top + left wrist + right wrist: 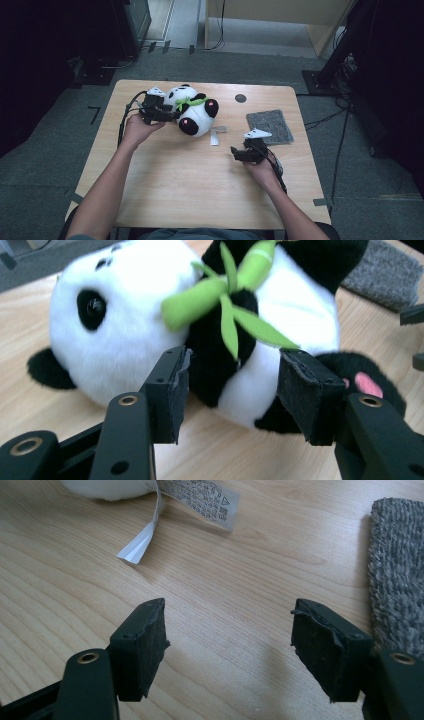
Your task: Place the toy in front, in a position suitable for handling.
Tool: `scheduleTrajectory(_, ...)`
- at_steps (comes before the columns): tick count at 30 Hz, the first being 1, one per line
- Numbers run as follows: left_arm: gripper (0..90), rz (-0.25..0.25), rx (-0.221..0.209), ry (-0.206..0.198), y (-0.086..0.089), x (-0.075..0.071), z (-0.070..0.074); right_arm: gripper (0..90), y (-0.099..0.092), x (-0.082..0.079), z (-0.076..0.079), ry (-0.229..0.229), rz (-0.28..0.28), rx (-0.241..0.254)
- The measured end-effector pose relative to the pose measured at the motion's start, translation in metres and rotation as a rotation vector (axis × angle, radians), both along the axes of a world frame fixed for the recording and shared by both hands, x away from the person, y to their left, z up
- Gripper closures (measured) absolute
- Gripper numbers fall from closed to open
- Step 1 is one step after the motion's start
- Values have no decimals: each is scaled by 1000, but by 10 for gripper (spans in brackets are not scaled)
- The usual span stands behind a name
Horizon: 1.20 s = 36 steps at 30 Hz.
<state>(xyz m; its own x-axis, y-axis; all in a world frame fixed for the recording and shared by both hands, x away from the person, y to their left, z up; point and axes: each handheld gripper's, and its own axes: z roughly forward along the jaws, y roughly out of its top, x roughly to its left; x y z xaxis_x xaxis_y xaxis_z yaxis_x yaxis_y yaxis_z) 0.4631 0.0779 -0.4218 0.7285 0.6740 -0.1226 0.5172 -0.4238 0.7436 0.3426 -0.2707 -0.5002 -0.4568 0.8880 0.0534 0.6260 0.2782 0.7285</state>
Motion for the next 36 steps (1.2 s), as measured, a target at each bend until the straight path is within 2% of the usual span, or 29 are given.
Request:
scheduleTrajectory(2, 450, -1, 11, -10, -4, 3, 1, 315, -1, 0, 1, 6, 7, 7)
scheduleTrajectory(5, 448, -6, 0, -9, -9, 9, 4, 324, -3, -2, 4, 3, 9, 21)
scheduleTrajectory(6, 449, -14, 13, -25, -12, 12, 5, 331, -5, -2, 6, -1, 9, 32)
scheduleTrajectory(8, 446, -22, 18, -21, -14, 15, 5, 334, -5, -2, 7, 0, 9, 38)
scheduleTrajectory(9, 444, -25, 18, -19, -15, 17, 5, 333, -6, -2, 7, 5, 13, 38)
scheduleTrajectory(10, 445, -29, 17, -22, -17, 19, 5, 331, -6, 0, 8, 30, 31, 40)
scheduleTrajectory(12, 451, -37, 16, -45, -18, 22, 3, 331, -5, 1, 8, 46, 34, 52)
scheduleTrajectory(14, 447, -47, 23, -30, -21, 27, 1, 332, -5, 3, 8, 61, 43, 68)
scheduleTrajectory(18, 441, -50, 18, -42, -22, 28, 2, 330, -3, 2, 8, 51, 49, 54)
scheduleTrajectory(21, 404, -31, 0, -68, -20, 28, 9, 328, -4, 1, 10, 42, 47, 55)
scheduleTrajectory(22, 403, -35, -11, -59, -20, 29, 10, 328, -5, 2, 10, 38, 50, 55)
scheduleTrajectory(24, 390, -42, -7, -54, -21, 30, 10, 328, -5, 2, 10, 39, 50, 56)
scheduleTrajectory(25, 377, -46, 2, -64, -22, 30, 8, 329, -5, 2, 9, 43, 49, 59)
scheduleTrajectory(27, 350, -66, 29, -39, -24, 34, 4, 329, -3, 2, 9, 44, 54, 59)
scheduleTrajectory(31, 356, -67, 28, -16, -22, 40, -6, 329, -1, 2, 8, 49, 64, 51)
scheduleTrajectory(33, 357, -74, 15, -48, -22, 39, -11, 329, 1, 2, 6, 58, 79, 45)
scheduleTrajectory(36, 387, -80, 14, -57, -21, 39, -14, 331, 2, 2, 5, 59, 86, 41)
